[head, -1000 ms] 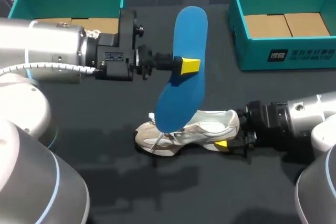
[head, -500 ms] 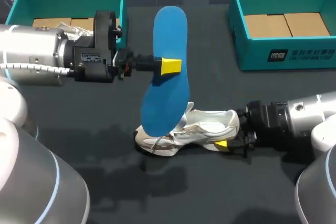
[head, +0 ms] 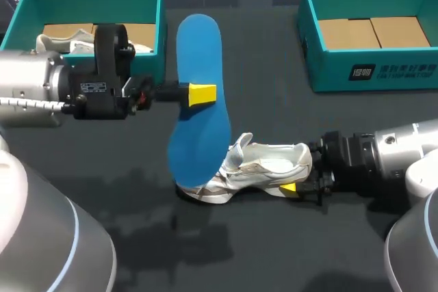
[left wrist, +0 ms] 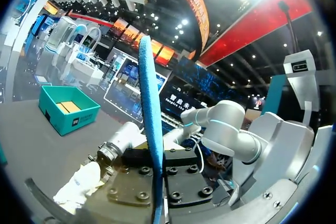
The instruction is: Take the shoe out of the shoebox, open the shoe tongue, remove and reinsert the insole, then place the shoe into the shoebox
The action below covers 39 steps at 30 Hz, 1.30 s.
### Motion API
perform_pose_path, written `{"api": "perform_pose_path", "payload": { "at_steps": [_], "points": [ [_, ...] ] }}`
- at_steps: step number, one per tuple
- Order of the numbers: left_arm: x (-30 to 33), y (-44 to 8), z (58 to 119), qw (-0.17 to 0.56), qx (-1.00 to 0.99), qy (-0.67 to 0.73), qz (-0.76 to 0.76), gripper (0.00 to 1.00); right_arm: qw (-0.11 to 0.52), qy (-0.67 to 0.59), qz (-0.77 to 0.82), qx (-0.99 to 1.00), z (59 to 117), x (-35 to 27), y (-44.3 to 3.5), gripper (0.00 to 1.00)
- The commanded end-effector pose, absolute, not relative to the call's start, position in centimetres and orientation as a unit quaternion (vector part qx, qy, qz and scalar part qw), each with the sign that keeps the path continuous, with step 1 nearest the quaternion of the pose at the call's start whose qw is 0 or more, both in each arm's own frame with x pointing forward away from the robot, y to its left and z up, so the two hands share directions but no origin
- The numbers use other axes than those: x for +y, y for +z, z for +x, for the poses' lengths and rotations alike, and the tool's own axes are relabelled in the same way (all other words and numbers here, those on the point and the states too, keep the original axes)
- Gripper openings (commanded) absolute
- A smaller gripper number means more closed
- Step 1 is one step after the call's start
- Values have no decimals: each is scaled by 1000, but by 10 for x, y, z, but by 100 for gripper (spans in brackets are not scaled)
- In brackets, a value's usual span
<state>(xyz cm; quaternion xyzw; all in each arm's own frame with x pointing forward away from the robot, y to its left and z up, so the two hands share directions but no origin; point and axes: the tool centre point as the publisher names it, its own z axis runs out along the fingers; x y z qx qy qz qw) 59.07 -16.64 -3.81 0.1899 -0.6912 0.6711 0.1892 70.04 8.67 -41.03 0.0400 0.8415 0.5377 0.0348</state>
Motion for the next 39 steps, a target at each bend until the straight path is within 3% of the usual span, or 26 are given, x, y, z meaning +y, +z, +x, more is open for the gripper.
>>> {"api": "perform_pose_path", "payload": {
  "at_steps": [1, 11, 12, 13, 14, 15, 33, 37, 39],
  "points": [
    [-162, -35, 582, 187, -692, 671, 192, 0, 35, 536, 40, 842, 700, 87, -412, 0],
    [-162, -35, 582, 187, -692, 671, 192, 0, 34, 528, 41, 847, 700, 86, -411, 0],
    [-162, -35, 582, 187, -692, 671, 192, 0, 34, 525, 43, 849, 701, 86, -412, 14],
    [-162, -35, 582, 187, -692, 671, 192, 0, 35, 525, 43, 849, 701, 86, -412, 47],
    [-162, -35, 582, 187, -692, 671, 192, 0, 35, 521, 43, 852, 701, 86, -411, 87],
    [-162, -35, 582, 187, -692, 671, 192, 0, 35, 515, 44, 855, 701, 85, -411, 100],
    [-162, -35, 582, 187, -692, 671, 192, 0, 5, 416, 71, 907, 688, 62, -389, 100],
    [-162, -35, 582, 187, -692, 671, 192, 0, -23, 349, 90, 933, 683, 55, -379, 100],
    [-162, -35, 582, 187, -692, 671, 192, 0, -49, 246, 113, 962, 681, 50, -373, 100]
  ]
}}
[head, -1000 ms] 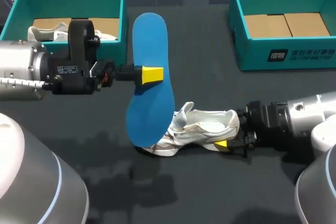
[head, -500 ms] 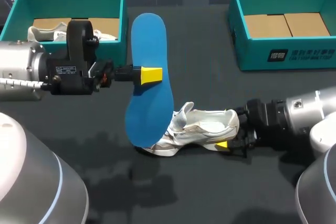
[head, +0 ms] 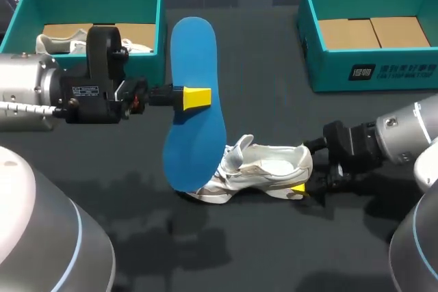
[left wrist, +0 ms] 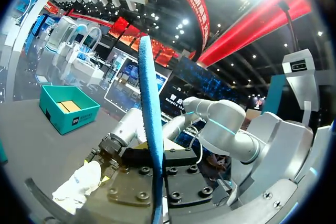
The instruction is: Take the shoe out of the shoebox, open the shoe tongue, remove and reinsert the insole, then place the shoe into the shoebox
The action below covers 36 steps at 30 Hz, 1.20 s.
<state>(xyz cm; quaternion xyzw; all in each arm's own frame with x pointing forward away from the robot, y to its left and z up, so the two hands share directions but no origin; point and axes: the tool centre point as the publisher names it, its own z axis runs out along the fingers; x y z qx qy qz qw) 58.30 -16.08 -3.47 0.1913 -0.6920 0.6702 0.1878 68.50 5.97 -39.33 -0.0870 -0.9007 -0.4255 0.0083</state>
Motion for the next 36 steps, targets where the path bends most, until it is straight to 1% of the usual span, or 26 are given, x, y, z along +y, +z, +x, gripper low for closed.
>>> {"api": "perform_pose_path", "payload": {
  "at_steps": [1, 13, 15, 20, 27, 36],
  "points": [
    [-162, -35, 582, 187, -692, 671, 192, 0, 49, -246, -113, -962, 681, 50, -373, 100],
    [-162, -35, 582, 187, -692, 671, 192, 0, 49, -246, -113, -962, 681, 50, -373, 100],
    [-162, -35, 582, 187, -692, 671, 192, 0, 45, -203, -119, -971, 682, 50, -366, 100],
    [-162, -35, 582, 187, -692, 671, 192, 0, 30, -145, -134, -980, 679, 47, -346, 100],
    [-162, -35, 582, 187, -692, 671, 192, 0, 36, -46, -159, -985, 671, 47, -331, 100],
    [-162, -35, 582, 187, -692, 671, 192, 0, 23, -3, -160, -987, 669, 62, -325, 100]
  ]
}}
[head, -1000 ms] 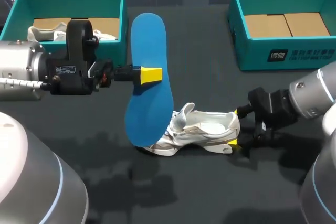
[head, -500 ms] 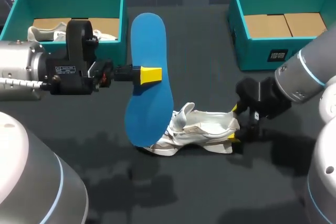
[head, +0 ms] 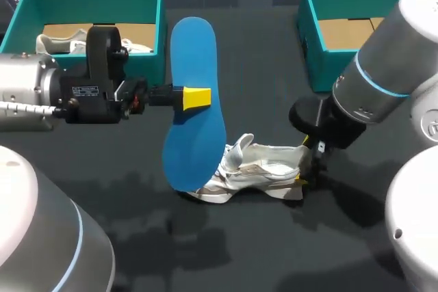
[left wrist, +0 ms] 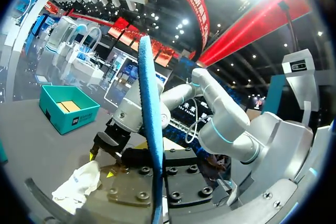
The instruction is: Take the shoe out of the shoebox, open the shoe tongue, remove and reinsert the insole, then place the shoe into the shoebox
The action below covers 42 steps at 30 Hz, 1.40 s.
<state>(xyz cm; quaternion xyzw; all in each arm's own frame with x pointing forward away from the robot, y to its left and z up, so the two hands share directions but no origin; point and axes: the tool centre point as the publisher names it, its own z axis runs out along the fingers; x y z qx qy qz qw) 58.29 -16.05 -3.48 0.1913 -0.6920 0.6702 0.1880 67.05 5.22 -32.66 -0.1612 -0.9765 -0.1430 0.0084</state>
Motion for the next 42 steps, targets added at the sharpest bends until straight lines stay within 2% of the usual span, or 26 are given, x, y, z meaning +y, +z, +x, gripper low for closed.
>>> {"api": "perform_pose_path", "payload": {
  "at_steps": [1, 26, 42],
  "points": [
    [-162, -35, 582, 187, -692, 671, 192, 0, 21, -1, -159, -987, 670, 64, -325, 100],
    [-162, -35, 582, 187, -692, 671, 192, 0, -8, 3, -136, -991, 686, 94, -310, 100],
    [-162, -35, 582, 187, -692, 671, 192, 0, -13, 15, -95, -995, 713, 129, -329, 100]
  ]
}}
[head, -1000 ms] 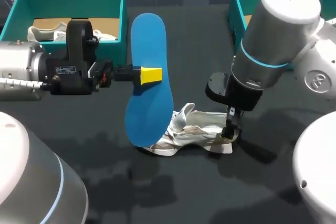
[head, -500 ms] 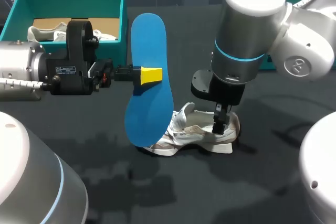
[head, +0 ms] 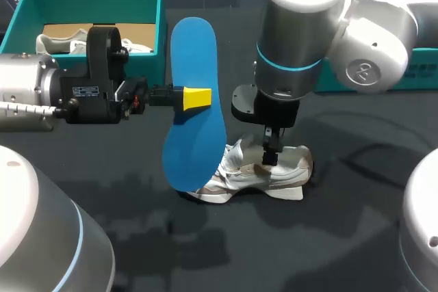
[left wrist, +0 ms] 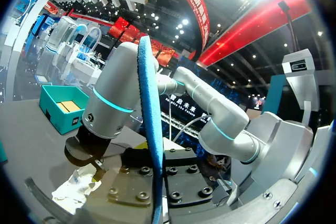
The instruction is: Take the shoe out of the shoebox, open the shoe tongue, remove and reinsert the insole, then place the shoe into the shoebox
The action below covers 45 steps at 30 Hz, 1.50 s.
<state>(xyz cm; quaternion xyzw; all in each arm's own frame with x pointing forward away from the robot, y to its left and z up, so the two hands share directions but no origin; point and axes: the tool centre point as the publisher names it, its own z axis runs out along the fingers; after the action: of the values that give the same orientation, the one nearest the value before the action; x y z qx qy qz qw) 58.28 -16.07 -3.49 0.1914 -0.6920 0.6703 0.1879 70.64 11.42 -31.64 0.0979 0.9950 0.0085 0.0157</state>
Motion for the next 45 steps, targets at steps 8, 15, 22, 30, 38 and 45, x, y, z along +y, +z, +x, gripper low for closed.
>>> {"api": "perform_pose_path", "payload": {
  "at_steps": [8, 15, 22, 30, 38, 45],
  "points": [
    [-162, -35, 582, 187, -692, 671, 192, 0, 11, -18, 80, 997, 718, 134, -342, 100],
    [-162, -35, 582, 187, -692, 671, 192, 0, 5, -18, 79, 997, 719, 133, -350, 100],
    [-162, -35, 582, 187, -692, 671, 192, 0, -8, -11, 83, 996, 721, 132, -363, 93],
    [-162, -35, 582, 187, -692, 671, 192, 0, -21, -9, 87, 996, 720, 133, -374, 69],
    [-162, -35, 582, 187, -692, 671, 192, 0, -29, -9, 88, 996, 716, 132, -378, 0],
    [-162, -35, 582, 187, -692, 671, 192, 0, -31, -13, 89, 995, 713, 128, -372, 0]
  ]
}}
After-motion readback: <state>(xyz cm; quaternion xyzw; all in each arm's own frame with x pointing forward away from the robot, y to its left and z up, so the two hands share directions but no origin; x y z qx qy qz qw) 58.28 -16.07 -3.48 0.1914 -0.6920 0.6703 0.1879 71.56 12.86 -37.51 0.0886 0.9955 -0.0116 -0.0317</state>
